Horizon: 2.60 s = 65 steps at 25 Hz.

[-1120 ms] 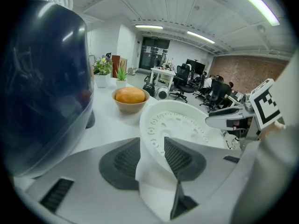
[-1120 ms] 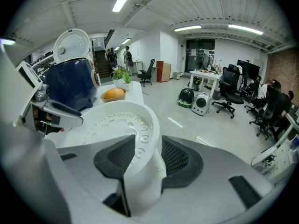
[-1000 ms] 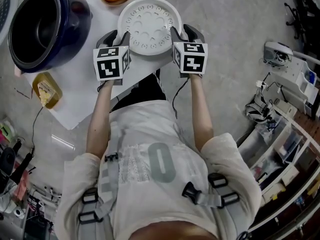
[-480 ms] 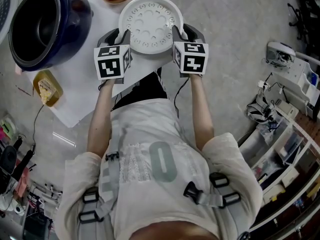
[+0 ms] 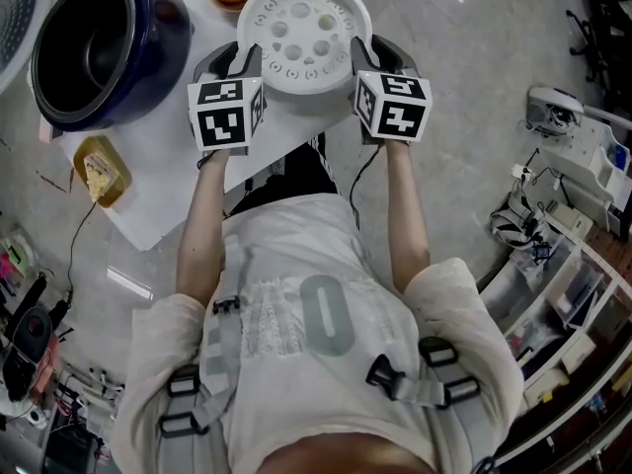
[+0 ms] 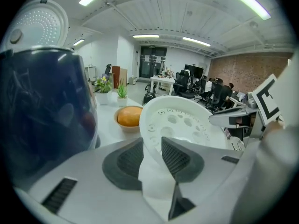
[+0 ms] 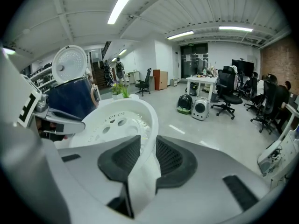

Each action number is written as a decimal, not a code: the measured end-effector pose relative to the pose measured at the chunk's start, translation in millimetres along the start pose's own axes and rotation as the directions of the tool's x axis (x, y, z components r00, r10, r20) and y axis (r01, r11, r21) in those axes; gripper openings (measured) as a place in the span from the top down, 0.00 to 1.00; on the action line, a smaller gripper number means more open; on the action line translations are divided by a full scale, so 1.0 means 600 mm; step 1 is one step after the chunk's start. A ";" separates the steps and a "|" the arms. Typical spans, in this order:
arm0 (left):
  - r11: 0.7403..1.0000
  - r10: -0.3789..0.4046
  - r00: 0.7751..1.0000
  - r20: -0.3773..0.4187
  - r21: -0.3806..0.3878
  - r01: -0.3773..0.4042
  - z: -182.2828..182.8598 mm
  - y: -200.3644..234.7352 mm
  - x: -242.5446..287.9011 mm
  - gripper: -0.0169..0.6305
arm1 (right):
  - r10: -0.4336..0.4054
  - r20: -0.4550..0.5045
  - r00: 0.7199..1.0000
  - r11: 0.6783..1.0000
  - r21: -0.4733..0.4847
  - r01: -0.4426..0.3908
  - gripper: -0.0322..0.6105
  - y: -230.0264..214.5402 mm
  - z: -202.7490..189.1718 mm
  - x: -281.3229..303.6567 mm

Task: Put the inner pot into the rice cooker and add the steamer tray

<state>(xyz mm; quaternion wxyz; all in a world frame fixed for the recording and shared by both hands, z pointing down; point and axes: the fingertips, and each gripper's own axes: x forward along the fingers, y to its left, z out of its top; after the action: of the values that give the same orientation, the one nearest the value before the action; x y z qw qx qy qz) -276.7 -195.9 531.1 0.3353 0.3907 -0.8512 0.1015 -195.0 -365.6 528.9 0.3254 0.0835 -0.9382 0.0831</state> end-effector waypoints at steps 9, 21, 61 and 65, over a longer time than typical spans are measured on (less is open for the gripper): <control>0.999 0.016 0.986 0.166 0.026 -0.020 0.121 0.029 -0.069 0.77 | 0.003 0.160 0.987 0.999 -0.039 0.004 0.78 0.032 0.140 -0.053; 0.972 0.228 0.890 0.395 -0.032 -0.235 0.266 0.182 -0.258 0.78 | 0.200 0.330 0.923 0.968 -0.209 -0.136 0.78 0.211 0.355 -0.068; 0.794 0.521 0.849 0.089 -0.416 -0.443 0.065 0.483 -0.368 0.78 | 0.516 -0.114 0.849 0.725 -0.470 -0.504 0.74 0.592 0.331 0.116; 0.792 0.525 0.846 0.094 -0.418 -0.445 0.069 0.485 -0.367 0.78 | 0.476 -0.131 0.869 0.714 -0.520 -0.469 0.73 0.591 0.329 0.118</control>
<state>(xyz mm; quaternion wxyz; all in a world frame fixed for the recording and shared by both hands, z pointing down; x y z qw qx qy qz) -406.9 113.7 382.3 0.2774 0.0936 -0.9559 -0.0234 -442.3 -69.4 383.9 0.2973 -0.2527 -0.9151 -0.1023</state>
